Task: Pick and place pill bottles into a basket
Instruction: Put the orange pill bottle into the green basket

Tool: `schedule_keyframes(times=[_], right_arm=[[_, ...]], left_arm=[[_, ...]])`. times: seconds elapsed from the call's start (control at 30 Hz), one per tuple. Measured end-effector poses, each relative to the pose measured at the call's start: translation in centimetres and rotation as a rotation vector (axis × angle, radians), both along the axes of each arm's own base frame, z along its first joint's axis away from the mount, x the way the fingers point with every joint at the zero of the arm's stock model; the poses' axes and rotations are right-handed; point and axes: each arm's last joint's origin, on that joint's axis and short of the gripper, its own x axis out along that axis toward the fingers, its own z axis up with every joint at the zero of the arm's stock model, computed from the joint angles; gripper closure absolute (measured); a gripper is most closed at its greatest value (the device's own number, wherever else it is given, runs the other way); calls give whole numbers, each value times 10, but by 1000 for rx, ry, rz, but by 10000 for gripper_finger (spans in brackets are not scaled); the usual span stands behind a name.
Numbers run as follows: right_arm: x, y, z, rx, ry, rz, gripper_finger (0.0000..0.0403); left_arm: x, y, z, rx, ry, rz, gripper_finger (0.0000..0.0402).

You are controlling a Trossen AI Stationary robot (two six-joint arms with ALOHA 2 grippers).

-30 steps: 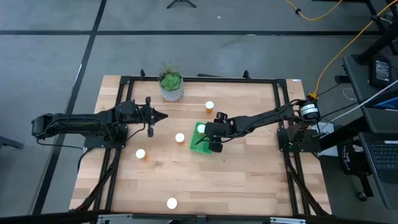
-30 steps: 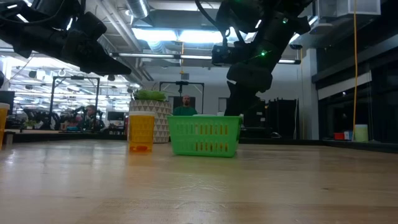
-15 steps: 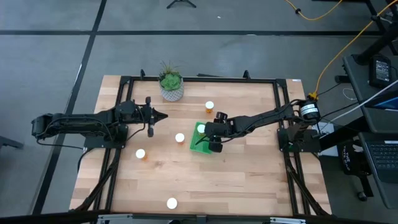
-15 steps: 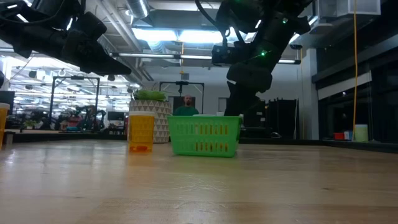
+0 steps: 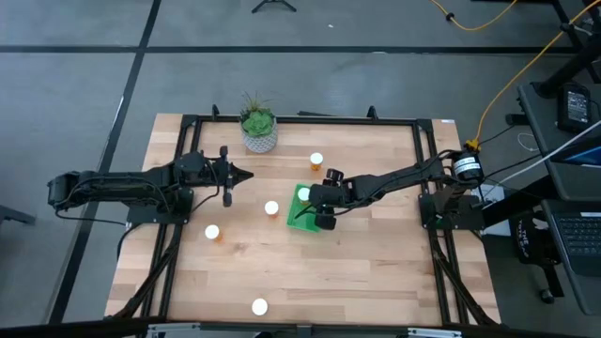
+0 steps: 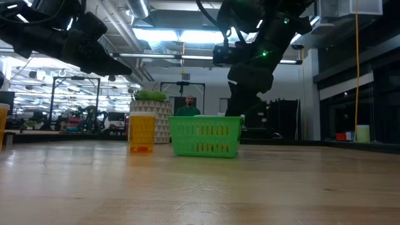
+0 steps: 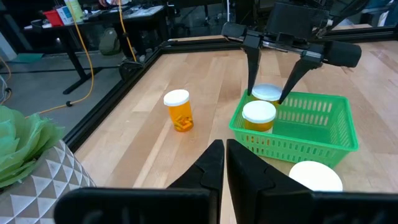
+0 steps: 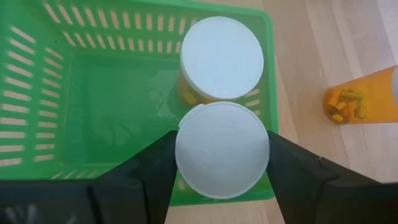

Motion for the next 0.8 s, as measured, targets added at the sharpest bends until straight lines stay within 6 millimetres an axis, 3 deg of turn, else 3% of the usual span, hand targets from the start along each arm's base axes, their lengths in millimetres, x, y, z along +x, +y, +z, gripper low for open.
schedule_keyframes(times=[0.33,0.8], right_arm=[[0,-10,0,1,0,-28,117],[0,-11,0,-3,4,-28,112]], left_arm=[[0,0,0,0,0,0,386],[0,0,0,0,0,0,386]])
